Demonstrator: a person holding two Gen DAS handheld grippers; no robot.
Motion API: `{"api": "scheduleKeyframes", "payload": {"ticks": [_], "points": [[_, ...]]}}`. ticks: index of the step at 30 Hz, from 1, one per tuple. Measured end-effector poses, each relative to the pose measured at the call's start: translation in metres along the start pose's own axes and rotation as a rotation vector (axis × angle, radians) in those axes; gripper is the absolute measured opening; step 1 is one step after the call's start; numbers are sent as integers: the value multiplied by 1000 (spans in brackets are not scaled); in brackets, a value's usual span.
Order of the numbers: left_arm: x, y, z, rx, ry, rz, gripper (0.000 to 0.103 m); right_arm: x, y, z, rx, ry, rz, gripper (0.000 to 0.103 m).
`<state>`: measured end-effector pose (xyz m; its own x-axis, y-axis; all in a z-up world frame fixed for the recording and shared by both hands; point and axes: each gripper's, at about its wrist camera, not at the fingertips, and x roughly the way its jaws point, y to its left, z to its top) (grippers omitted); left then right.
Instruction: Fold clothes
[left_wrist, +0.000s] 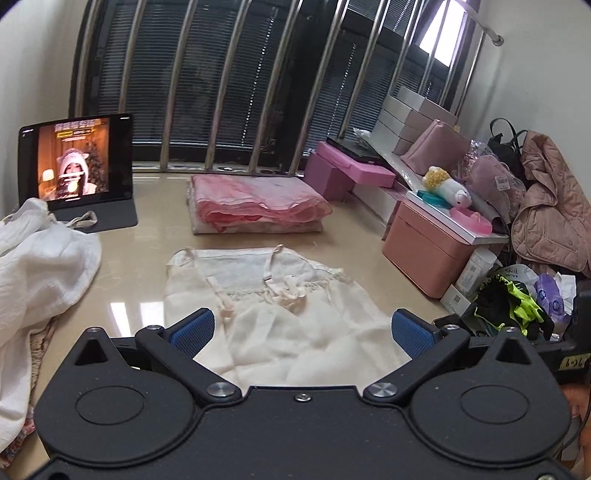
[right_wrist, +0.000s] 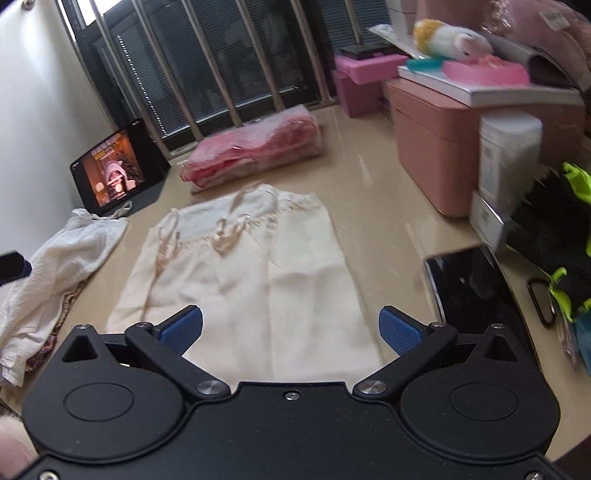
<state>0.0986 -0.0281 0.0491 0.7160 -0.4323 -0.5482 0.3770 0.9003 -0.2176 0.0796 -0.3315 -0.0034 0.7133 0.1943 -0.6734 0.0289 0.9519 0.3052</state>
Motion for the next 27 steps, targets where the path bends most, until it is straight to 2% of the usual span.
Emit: {"api": "scheduleKeyframes", "payload": {"ticks": [8,16,23,24,26,27], "points": [[30,-37,1,108,21,-20,103,4,-35,-24,67,38,2,102],[57,-59,11,139,43,-62,103,20,-46,-40,64,53,-8,90],[74,-68,14,127,63,-93,103,29,-39,-48,-72,15,-15,87],[77,-69,14,128,67,-91,103,31,-36,-48,-94,13,-21,81],[84,-72,16,129,78,-91,103,32,-34,-44,-98,12,-31,58],[88,-74,17,130,85,-90,103,32,-36,-42,-82,16,-30,34]]}}
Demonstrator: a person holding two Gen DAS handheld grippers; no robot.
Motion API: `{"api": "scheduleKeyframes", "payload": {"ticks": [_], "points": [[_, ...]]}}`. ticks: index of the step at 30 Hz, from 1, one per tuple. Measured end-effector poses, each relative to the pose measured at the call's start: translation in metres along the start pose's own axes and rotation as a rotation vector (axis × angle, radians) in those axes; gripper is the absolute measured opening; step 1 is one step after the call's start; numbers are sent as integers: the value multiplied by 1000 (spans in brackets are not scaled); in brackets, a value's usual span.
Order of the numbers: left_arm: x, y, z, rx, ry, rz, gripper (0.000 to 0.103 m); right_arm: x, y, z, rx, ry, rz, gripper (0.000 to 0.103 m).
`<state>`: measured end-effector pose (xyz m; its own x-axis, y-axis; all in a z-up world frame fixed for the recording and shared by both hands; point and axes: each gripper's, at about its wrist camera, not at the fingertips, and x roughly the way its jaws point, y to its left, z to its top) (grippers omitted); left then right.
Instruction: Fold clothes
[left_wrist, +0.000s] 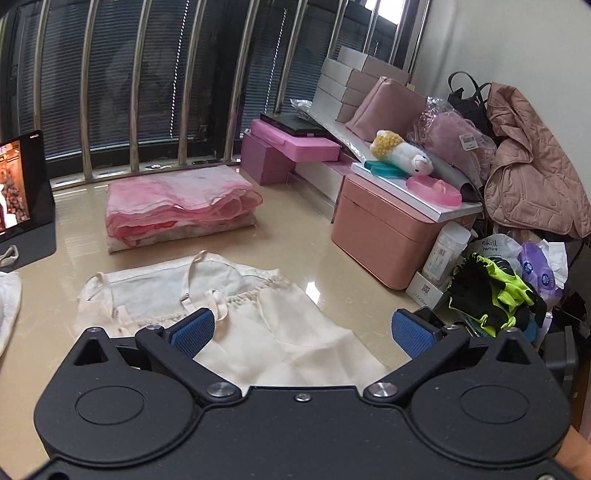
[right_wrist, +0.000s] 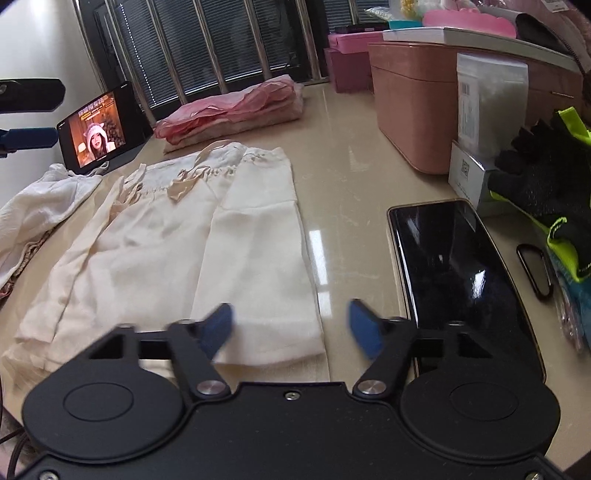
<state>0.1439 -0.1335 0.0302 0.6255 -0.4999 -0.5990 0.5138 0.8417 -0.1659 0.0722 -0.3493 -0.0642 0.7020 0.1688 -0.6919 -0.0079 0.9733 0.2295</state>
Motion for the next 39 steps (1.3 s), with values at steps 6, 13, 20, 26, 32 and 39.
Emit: {"api": "scheduleKeyframes", "payload": {"ticks": [6,13,20,26,32,39], "points": [[30,-9,10,17,74,12,103,5,-13,4,139,26,57,2],[71,-17,22,25,182,-1,88,-9,-12,5,210,-62,136,0],[120,-19,32,-55,316,-43,84,-30,11,20,139,-132,218,0],[161,-28,35,18,396,65,76,-35,33,23,58,-126,289,0],[181,-16,28,66,453,152,11,-27,61,28,-28,-78,327,0],[171,49,14,-162,461,42,5,3,91,39,-38,93,307,0]]}}
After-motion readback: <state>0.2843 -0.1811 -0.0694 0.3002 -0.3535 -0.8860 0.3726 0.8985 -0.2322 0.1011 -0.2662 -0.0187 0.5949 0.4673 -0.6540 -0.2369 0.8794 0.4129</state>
